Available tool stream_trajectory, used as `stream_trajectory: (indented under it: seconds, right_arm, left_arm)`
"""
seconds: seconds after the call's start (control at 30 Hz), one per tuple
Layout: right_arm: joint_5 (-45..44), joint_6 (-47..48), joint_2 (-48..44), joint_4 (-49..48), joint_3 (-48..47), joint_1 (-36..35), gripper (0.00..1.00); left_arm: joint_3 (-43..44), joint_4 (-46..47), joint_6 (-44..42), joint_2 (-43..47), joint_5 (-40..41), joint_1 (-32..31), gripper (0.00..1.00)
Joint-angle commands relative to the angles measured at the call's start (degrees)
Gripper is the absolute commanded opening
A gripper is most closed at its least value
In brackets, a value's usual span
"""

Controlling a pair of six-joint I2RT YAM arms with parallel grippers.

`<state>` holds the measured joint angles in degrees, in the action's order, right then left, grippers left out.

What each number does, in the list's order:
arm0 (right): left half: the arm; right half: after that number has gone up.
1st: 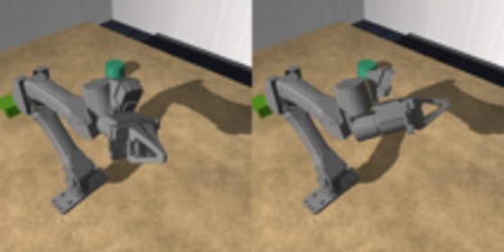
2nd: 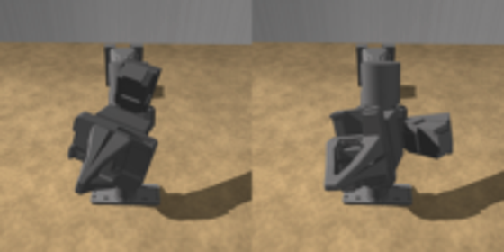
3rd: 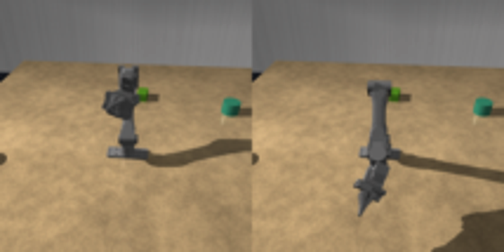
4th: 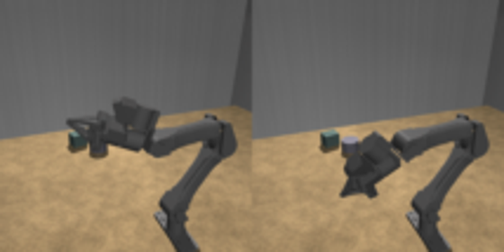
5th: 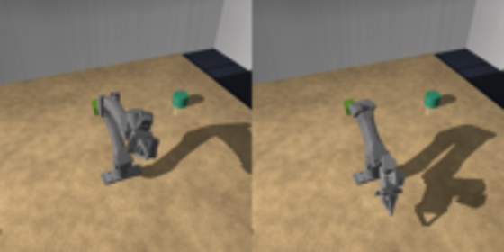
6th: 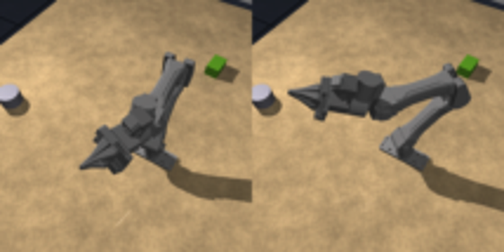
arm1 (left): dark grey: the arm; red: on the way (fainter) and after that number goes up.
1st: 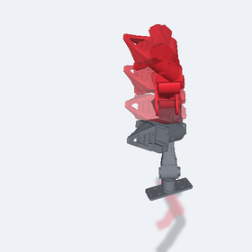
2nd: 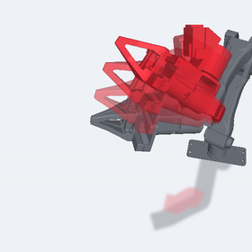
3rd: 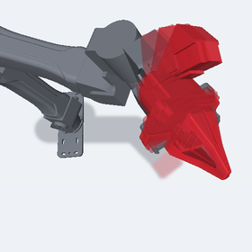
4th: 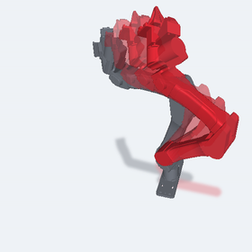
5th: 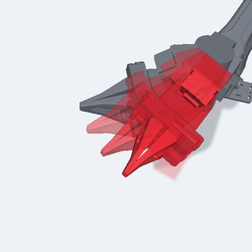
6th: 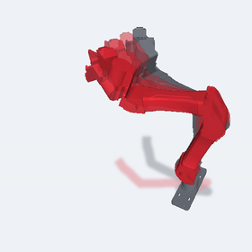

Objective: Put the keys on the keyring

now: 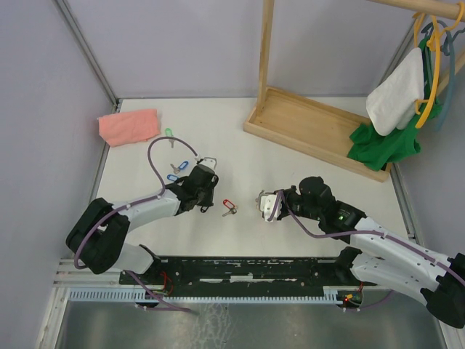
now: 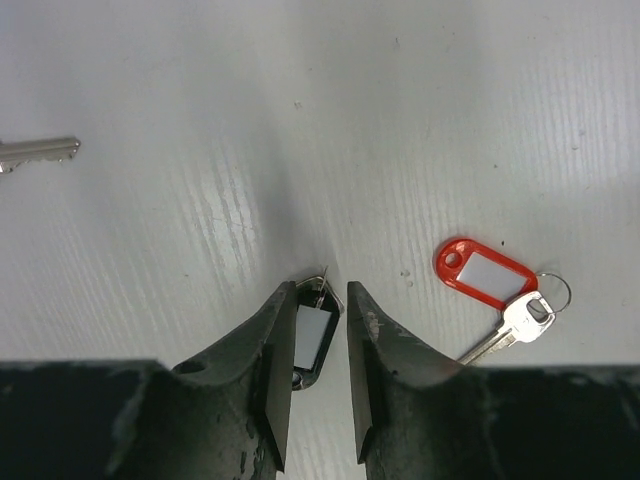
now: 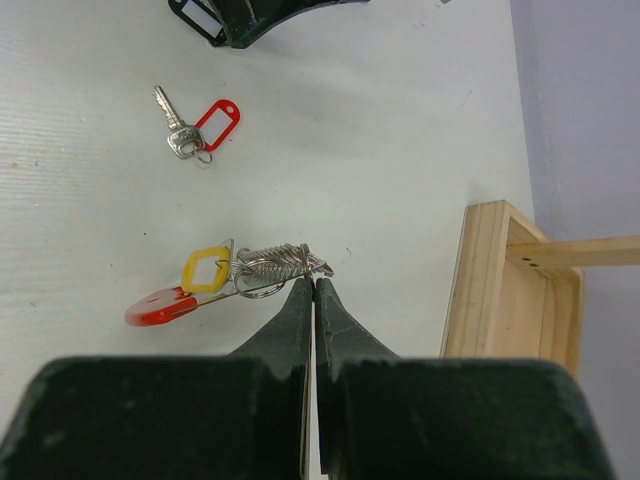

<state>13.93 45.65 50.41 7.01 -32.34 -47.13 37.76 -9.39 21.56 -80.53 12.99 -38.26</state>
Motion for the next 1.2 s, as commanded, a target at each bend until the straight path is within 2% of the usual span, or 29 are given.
stream_trajectory:
  seconds: [0.0, 0.1, 0.5, 0.93, 1.17]
  right_arm:
    - [0.92, -0.92, -1.19, -2.57, -1.93, -0.15, 0.01]
    - [1.01, -0.91, -1.19, -2.6, -1.91, -0.15, 0.01]
    - [1.14, -1.03, -0.94, -2.45, -1.94, -0.24, 0.01]
    - [1.36, -1.26, -0.76, -2.29, -2.01, -0.27, 0.01]
    - [1.61, -1.27, -0.85, -2.17, -2.03, -0.23, 0.01]
  left_arm:
    - [2.22, -1.46, 1.12, 0.84, -3.18, 1.43, 0.34]
    - [2.32, -1.21, 0.32, 0.07, -3.67, 1.52, 0.33]
    - [2.06, 0.82, -1.07, -0.88, -5.02, 1.52, 0.18]
    - [3.1, 0.26, -2.09, -2.79, -3.82, 1.48, 0.17]
    - [3.45, -0.08, -2.23, -3.72, -2.57, 1.48, 0.11]
